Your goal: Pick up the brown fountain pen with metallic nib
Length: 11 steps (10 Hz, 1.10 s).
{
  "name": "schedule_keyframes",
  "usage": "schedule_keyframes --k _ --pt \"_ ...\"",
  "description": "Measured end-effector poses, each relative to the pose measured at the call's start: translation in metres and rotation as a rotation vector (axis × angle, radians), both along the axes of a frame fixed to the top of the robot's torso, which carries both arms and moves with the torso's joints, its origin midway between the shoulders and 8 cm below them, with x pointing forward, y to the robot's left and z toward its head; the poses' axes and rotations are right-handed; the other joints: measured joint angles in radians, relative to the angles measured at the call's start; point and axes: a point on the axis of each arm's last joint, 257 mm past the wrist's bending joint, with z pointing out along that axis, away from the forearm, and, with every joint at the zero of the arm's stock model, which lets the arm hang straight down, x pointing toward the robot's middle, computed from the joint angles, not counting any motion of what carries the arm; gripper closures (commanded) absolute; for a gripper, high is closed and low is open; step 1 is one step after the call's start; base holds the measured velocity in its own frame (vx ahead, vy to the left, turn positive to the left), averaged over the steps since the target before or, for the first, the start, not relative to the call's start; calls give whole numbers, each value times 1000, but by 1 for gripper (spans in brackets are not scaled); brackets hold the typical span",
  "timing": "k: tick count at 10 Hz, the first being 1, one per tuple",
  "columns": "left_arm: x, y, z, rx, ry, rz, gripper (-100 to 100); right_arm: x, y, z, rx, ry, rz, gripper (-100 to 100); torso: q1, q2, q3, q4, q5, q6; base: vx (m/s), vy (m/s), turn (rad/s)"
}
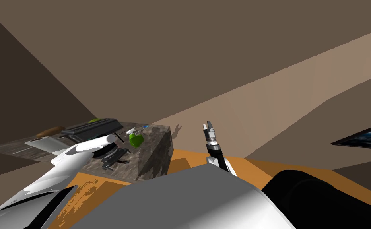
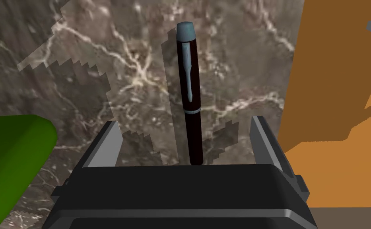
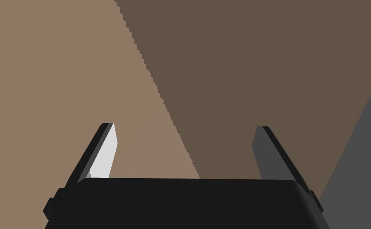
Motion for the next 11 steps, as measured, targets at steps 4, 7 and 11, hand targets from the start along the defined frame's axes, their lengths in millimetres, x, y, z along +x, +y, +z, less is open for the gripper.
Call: schedule_keyframes --k 4,7,11 --pt "0 0 -8 2 -1 3 100 0 0 0 0 0 0 0 -1 -1 -1 0 0 1 -1 1 -3" --pt "0 0 -8 2 -2 3 0 0 0 0 0 0 0 0 -1 -1 -1 0 0 0 0 0 0" --pt "0 4 4 2 -2 -1 0 0 0 0 0 0 0 0 -1 -1 -1 0 0 0 6 -7 32"
